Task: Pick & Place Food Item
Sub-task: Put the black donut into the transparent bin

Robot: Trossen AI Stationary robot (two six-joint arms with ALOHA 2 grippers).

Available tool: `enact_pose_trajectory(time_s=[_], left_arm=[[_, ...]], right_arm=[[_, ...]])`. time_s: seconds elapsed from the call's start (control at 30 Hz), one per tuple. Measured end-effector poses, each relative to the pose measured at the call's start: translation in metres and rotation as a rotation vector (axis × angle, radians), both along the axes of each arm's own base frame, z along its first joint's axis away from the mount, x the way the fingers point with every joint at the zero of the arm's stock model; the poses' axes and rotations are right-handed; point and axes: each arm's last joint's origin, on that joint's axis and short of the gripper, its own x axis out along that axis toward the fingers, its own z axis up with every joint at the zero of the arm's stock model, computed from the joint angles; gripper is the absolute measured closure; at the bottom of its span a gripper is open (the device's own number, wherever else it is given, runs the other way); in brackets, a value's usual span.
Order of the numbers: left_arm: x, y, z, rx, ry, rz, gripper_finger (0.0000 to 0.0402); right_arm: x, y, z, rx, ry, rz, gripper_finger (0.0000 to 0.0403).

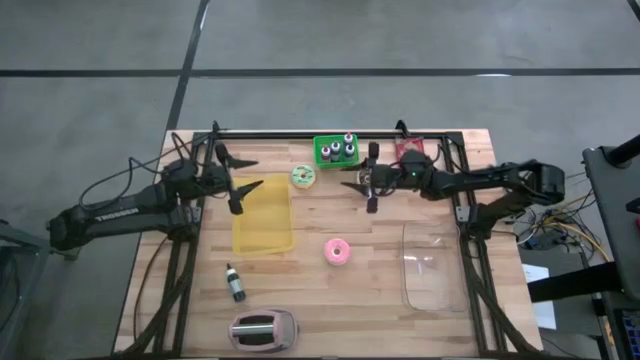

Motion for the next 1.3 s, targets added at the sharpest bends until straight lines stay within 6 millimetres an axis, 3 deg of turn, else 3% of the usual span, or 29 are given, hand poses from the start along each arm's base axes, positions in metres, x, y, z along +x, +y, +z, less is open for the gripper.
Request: enact_pose_trajectory(time_s=[0.4,0.73,1.03,1.3], left_arm=[[-0.007,0.011,-0.036,0.061,-0.022,0.115,0.0145],[-0.015,0.021,-0.057,0.074,0.048,0.15,0.0145],[-0.018,0.025,-0.058,0.071,0.048,0.081,0.0145],[-0.018,0.022,-0.06,-0.067,0.024,-0.028,0.0145]], right_arm=[[-0.006,-0.026,0.004,-0.019,-0.037,-0.356,0.0266],[-0.007,-0.037,0.006,0.045,-0.051,-0.413,0.0275],[-0.007,-0.039,0.001,0.129,-0.036,-0.415,0.0274],[-0.006,-0.035,-0.006,0.127,0.042,-0.34,0.0273]])
